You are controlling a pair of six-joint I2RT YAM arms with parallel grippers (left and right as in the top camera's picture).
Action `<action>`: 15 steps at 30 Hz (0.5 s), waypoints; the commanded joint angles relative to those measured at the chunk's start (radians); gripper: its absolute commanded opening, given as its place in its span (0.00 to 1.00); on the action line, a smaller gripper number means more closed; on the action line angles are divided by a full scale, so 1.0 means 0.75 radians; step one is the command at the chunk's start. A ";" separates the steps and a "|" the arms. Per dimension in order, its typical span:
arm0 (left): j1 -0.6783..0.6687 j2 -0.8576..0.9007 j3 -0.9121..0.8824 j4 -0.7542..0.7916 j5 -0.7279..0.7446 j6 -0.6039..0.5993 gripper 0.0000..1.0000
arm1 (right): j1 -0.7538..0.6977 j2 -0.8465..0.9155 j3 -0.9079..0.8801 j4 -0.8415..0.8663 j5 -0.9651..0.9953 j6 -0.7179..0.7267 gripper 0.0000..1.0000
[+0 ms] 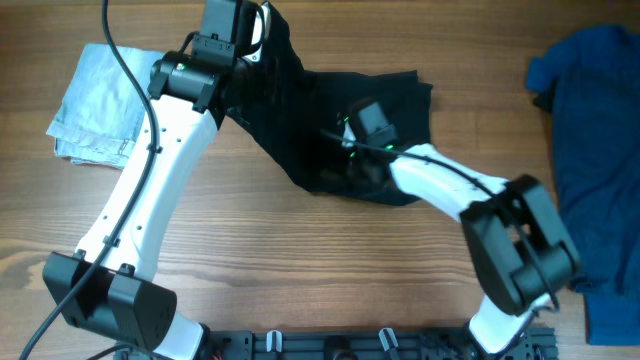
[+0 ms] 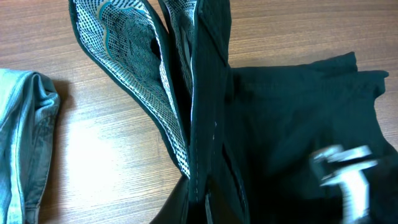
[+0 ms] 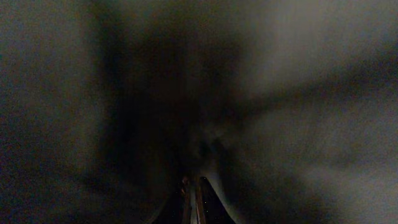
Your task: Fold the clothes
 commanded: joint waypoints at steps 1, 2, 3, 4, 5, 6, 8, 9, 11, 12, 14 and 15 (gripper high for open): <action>0.000 -0.030 0.036 0.013 -0.009 0.026 0.06 | -0.092 -0.131 0.041 0.128 -0.019 -0.108 0.04; 0.000 -0.030 0.036 0.013 -0.009 0.026 0.06 | -0.111 -0.125 0.040 0.193 -0.019 -0.110 0.04; 0.000 -0.030 0.036 0.013 -0.008 0.026 0.06 | -0.116 -0.114 0.040 0.223 -0.018 -0.110 0.04; 0.000 -0.030 0.036 0.013 -0.008 0.026 0.06 | -0.117 -0.101 0.040 0.260 -0.019 -0.110 0.04; 0.000 -0.030 0.036 0.013 -0.008 0.026 0.06 | -0.114 -0.083 0.040 0.293 -0.019 -0.108 0.04; 0.000 -0.030 0.036 0.013 -0.008 0.026 0.06 | -0.108 -0.065 0.040 0.322 -0.019 -0.106 0.04; 0.000 -0.030 0.036 0.013 -0.008 0.026 0.06 | -0.094 -0.019 0.040 0.376 -0.019 -0.106 0.04; 0.000 -0.030 0.036 0.013 -0.008 0.026 0.06 | -0.085 0.010 0.040 0.400 -0.018 -0.097 0.04; 0.000 -0.030 0.036 0.013 -0.009 0.026 0.06 | -0.064 0.077 0.040 0.449 -0.019 -0.072 0.04; 0.000 -0.030 0.036 0.013 -0.009 0.026 0.06 | -0.051 0.113 0.040 0.471 -0.018 -0.071 0.04; 0.000 -0.030 0.036 0.013 -0.009 0.026 0.06 | -0.023 0.199 0.040 0.526 -0.017 -0.057 0.04; 0.000 -0.030 0.036 0.013 -0.009 0.026 0.06 | -0.008 0.251 0.040 0.559 -0.013 -0.030 0.04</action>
